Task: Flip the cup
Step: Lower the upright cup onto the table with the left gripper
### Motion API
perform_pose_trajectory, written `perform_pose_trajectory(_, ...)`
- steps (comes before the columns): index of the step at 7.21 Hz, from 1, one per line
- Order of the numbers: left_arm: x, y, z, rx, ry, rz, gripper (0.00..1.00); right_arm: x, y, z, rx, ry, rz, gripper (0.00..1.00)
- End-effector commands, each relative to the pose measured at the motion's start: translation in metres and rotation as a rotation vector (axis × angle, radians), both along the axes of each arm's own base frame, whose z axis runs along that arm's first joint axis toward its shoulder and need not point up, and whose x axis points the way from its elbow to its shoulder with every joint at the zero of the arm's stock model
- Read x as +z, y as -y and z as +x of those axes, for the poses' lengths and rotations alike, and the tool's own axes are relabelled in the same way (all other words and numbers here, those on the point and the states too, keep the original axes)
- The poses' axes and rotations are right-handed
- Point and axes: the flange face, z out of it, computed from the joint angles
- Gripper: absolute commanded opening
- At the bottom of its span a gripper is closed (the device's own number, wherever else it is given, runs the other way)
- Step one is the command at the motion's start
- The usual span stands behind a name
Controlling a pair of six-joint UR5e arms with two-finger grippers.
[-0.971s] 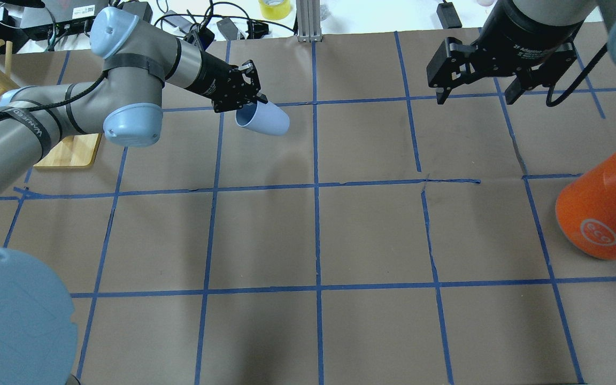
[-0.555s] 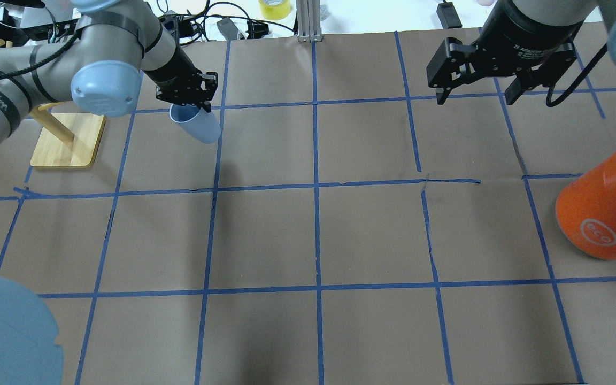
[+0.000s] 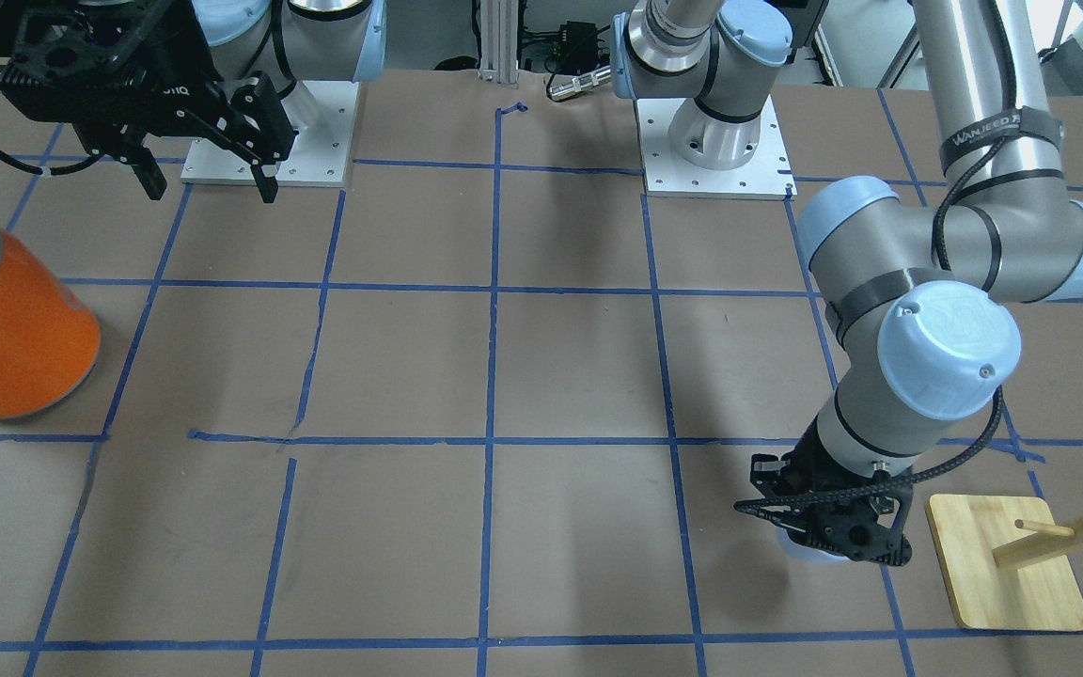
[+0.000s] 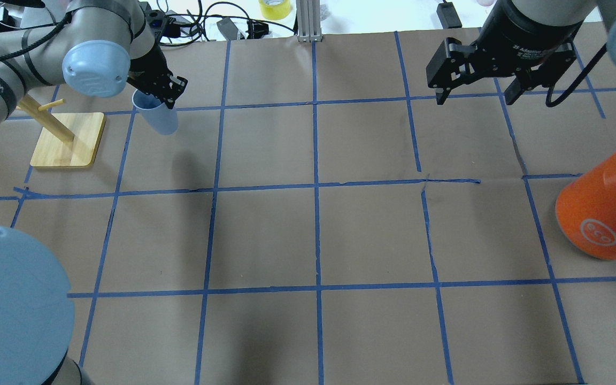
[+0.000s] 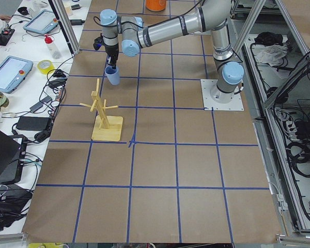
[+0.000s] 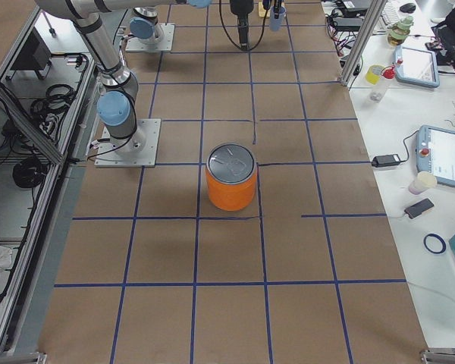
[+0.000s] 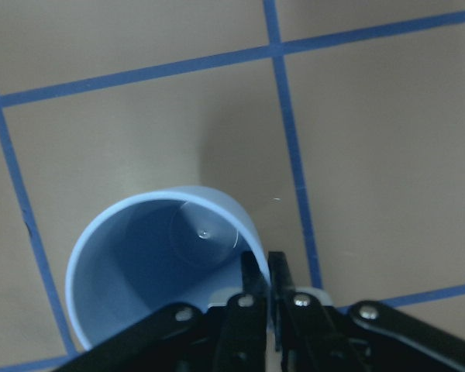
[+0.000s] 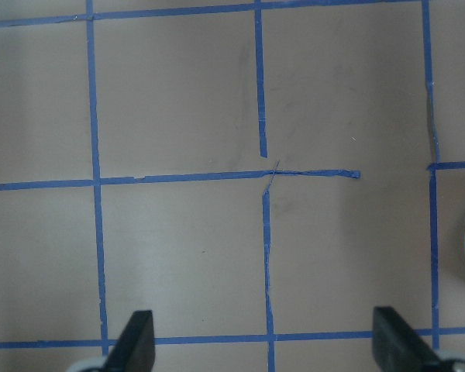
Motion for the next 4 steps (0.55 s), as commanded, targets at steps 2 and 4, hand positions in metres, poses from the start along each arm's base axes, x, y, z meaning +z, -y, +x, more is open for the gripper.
perform_pose_trajectory(2, -0.043, 0.017, -0.002, -0.051, -0.032, -0.018, 0.0, 0.0, 0.0, 0.0, 0.0, 0.0, 0.003, 1.0)
perform_pose_trajectory(4, -0.049, 0.02, -0.004, -0.06, -0.053, -0.035, 0.0, -0.001, 0.0, 0.0, 0.0, 0.0, 0.006, 1.0)
